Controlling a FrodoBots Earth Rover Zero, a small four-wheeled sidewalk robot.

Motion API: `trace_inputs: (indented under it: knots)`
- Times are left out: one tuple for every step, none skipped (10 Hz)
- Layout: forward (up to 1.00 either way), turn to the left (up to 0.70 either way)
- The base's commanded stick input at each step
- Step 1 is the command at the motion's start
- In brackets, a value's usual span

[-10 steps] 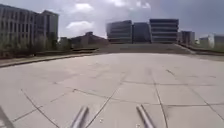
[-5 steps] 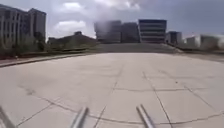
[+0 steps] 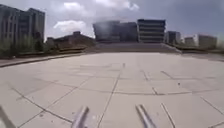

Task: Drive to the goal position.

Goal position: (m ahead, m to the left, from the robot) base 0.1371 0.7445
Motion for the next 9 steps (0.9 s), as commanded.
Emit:
trace_inputs:
  knots:
    - [1.0,-0.04]
    - [1.0,-0.08]
    - [1.0,-0.12]
    - [1.0,-0.16]
    - [1.0,-0.26]
    - [1.0,-0.36]
    - [1.0,-0.36]
    - [1.0,-0.36]
    - [1.0,-0.36]
